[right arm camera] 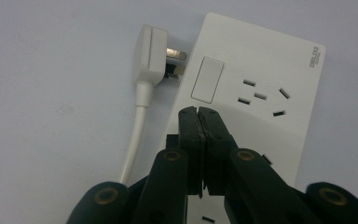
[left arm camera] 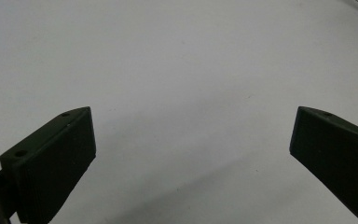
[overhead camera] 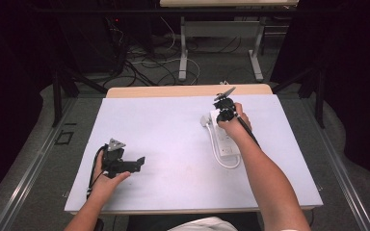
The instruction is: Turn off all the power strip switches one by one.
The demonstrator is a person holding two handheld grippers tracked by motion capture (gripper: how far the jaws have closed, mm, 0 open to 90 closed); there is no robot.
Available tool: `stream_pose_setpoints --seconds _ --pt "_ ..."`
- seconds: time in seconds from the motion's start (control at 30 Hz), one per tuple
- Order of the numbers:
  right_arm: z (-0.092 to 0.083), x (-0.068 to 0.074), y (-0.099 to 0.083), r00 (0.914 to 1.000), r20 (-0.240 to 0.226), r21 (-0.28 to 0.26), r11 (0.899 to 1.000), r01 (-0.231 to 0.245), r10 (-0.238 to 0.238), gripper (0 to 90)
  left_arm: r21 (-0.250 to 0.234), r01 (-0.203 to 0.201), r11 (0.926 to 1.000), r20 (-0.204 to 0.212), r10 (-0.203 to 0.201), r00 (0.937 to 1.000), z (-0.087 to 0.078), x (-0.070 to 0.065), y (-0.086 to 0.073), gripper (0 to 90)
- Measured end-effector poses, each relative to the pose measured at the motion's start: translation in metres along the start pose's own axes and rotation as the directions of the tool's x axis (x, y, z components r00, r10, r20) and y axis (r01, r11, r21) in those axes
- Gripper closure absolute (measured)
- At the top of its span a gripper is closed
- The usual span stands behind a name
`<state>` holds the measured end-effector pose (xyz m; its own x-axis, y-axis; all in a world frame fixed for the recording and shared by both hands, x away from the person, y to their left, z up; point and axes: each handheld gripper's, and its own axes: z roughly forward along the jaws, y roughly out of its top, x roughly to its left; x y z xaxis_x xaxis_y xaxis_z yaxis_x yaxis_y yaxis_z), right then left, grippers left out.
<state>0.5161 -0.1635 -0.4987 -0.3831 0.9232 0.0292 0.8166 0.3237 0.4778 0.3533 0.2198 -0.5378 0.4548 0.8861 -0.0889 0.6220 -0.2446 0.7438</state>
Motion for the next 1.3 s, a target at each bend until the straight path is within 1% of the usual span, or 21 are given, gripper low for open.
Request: stream_pose_setpoints --seconds 0.03,0.07,0.13,0.17,0.2,0.3,0.33,0.4,0.43,0.5,0.6,0.7,0.8,0.87,0.93,0.97,1.0,1.07,1.2,1.23,1.3 --pt "0.001 0.001 0.0 1.0 0.005 0.002 1.0 -0.001 0.001 88.8 0.001 -0.008 1.0 -0.002 0.008 1.0 0.0 0.001 0.0 0.3" --pt "0.002 0.001 0.0 1.0 0.001 -0.015 1.0 -0.007 0.007 88.9 0.003 0.0 1.0 0.0 0.0 1.0 0.0 0.0 0.0 0.3" --pt "0.003 0.002 0.001 1.0 0.007 -0.009 1.0 0.004 -0.004 88.9 -0.005 0.005 1.0 -0.001 -0.005 1.0 0.0 0.0 0.0 0.3" --pt "0.003 0.004 0.001 0.9998 0.008 -0.002 1.0 -0.016 0.016 89.0 -0.004 0.008 1.0 -0.001 -0.008 1.0 0.0 0.0 0.0 0.3" --pt "0.004 0.005 0.002 0.9998 0.007 -0.001 1.0 -0.017 0.017 89.0 -0.004 0.009 1.0 0.0 -0.009 1.0 0.0 0.0 0.0 0.3" --pt "0.005 0.003 0.002 0.9999 0.007 0.0 1.0 -0.009 0.009 89.0 -0.005 0.006 1.0 -0.001 -0.006 1.0 0.0 0.0 0.0 0.3" --pt "0.006 0.004 0.002 0.9998 0.008 0.002 1.0 -0.019 0.019 89.0 -0.004 0.0 1.0 -0.003 0.0 1.0 0.0 0.0 0.0 0.3" --pt "0.008 0.002 0.002 0.9998 0.011 0.0 1.0 -0.017 0.017 89.0 -0.004 0.009 1.0 -0.001 -0.009 1.0 0.0 0.0 0.0 0.3" --pt "0.009 0.002 0.002 0.9998 0.007 -0.014 1.0 -0.018 0.018 88.9 -0.004 0.009 1.0 -0.001 -0.009 1.0 0.0 0.0 0.0 0.3" --pt "0.009 0.0 0.002 0.9999 0.009 -0.001 1.0 -0.013 0.013 88.9 -0.005 0.011 0.9999 -0.001 -0.011 0.9999 0.0 0.0 -0.001 0.3" --pt "0.01 0.0 0.003 0.9998 0.006 0.003 1.0 -0.019 0.019 88.8 0.004 0.01 0.9999 0.001 -0.01 1.0 -0.001 0.0 0.0 0.3" --pt "0.013 0.001 0.003 0.9994 0.004 -0.005 0.999 -0.034 0.034 88.8 -0.005 0.002 1.0 -0.003 -0.002 1.0 -0.001 0.001 -0.001 0.3" --pt "0.015 0.003 0.002 0.9995 0.006 -0.011 0.999 -0.032 0.032 89.1 -0.004 0.009 0.9999 0.0 -0.009 1.0 -0.001 0.0 -0.001 0.3" --pt "0.013 0.004 0.002 0.9999 0.014 0.001 1.0 -0.008 0.008 89.2 -0.003 0.009 1.0 0.0 -0.009 1.0 -0.001 0.0 -0.001 0.3" --pt "0.014 0.004 0.001 0.9999 0.015 -0.007 1.0 0.002 -0.002 89.2 0.003 -0.001 1.0 -0.002 0.001 1.0 -0.001 0.0 -0.001 0.3" --pt "0.014 0.005 0.001 0.9997 0.019 -0.005 1.0 -0.013 0.013 89.2 0.002 0.001 1.0 -0.002 0.0 1.0 -0.001 0.0 -0.001 0.3" --pt "0.014 0.004 0.001 0.9998 0.018 -0.007 1.0 -0.006 0.006 89.2 0.0 0.001 1.0 -0.001 -0.001 1.0 -0.001 0.0 -0.001 0.3" --pt "0.014 0.005 0.001 0.9992 0.022 -0.007 0.999 -0.033 0.033 89.2 0.003 0.001 1.0 -0.002 -0.001 1.0 -0.001 0.0 -0.001 0.3" --pt "0.014 0.004 0.0 0.9993 0.013 -0.013 0.999 -0.036 0.036 89.3 0.003 0.001 1.0 -0.003 -0.001 1.0 0.0 0.0 -0.001 0.3" --pt "0.014 0.002 -0.001 0.9998 0.002 -0.019 1.0 -0.021 0.021 89.4 0.003 0.001 1.0 -0.003 -0.001 1.0 0.0 0.0 -0.001 0.3" --pt "0.014 0.002 -0.001 0.9991 0.0 -0.013 0.999 -0.042 0.042 89.6 0.003 -0.002 1.0 -0.003 0.002 1.0 0.0 0.0 -0.001 0.3"
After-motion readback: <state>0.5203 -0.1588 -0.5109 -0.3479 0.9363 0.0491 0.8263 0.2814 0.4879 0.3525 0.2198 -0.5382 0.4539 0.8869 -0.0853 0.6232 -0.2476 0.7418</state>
